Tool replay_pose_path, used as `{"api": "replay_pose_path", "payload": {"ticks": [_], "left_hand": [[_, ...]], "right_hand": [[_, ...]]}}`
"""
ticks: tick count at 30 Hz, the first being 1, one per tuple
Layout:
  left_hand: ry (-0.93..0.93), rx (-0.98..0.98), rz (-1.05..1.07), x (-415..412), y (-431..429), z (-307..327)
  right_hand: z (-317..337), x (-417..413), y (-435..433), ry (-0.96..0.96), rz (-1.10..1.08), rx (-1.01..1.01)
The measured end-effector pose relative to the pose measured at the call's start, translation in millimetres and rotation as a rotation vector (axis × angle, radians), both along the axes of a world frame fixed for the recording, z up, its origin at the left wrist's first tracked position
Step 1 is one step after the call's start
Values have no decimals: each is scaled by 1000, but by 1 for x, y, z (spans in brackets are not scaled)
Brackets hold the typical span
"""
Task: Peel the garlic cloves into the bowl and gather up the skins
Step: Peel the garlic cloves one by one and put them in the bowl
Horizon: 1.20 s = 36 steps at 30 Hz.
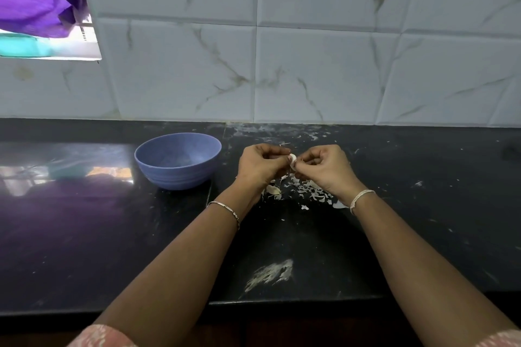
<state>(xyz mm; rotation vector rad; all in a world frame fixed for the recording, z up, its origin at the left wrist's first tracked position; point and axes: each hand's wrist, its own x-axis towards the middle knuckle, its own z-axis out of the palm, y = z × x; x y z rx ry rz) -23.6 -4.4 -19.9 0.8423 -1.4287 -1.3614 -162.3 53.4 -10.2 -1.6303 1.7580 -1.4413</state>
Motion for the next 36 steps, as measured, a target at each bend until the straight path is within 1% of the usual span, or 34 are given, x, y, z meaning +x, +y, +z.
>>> {"api": "replay_pose_path", "payload": {"ticks": [2, 6, 14, 21, 22, 23, 24, 26, 27, 28, 29, 31, 32, 34, 36], "left_hand": [[10, 10, 8, 0, 0, 0], [22, 32, -57, 2, 3, 3], [18, 68, -89, 3, 2, 4], [-172, -66, 48, 3, -3, 5], [-204, -87, 65, 4, -5, 5], [-255, -122, 81, 5, -6, 5], [-346, -184, 94, 7, -7, 5], [-643, -360, 115, 9, -5, 7], [-779, -434, 127, 11, -3, 8], [-866, -477, 132, 12, -3, 8], [-907, -497, 130, 13, -3, 7], [-918, -523, 142, 13, -3, 8], [-884, -518, 149, 13, -3, 8], [-747, -478, 137, 11, -5, 11], [-576, -417, 61, 8, -7, 12]], "right_hand": [[0, 1, -1, 3, -10, -11], [-1, 0, -4, 49, -51, -7], [-4, 3, -6, 191, -94, -31], [0, -5, -3, 302, -122, -64], [1, -7, -2, 281, -136, -66], [3, -8, 0, 220, -136, -66], [6, -8, 1, 114, -112, -58], [10, -8, 5, -142, 0, -10], [11, -8, 6, -230, 59, 20], [12, -8, 6, -272, 103, 48], [12, -7, 7, -286, 132, 72], [11, -8, 7, -281, 158, 107], [11, -8, 7, -269, 161, 121], [10, -9, 7, -219, 158, 143], [8, -10, 6, -158, 153, 146]]}}
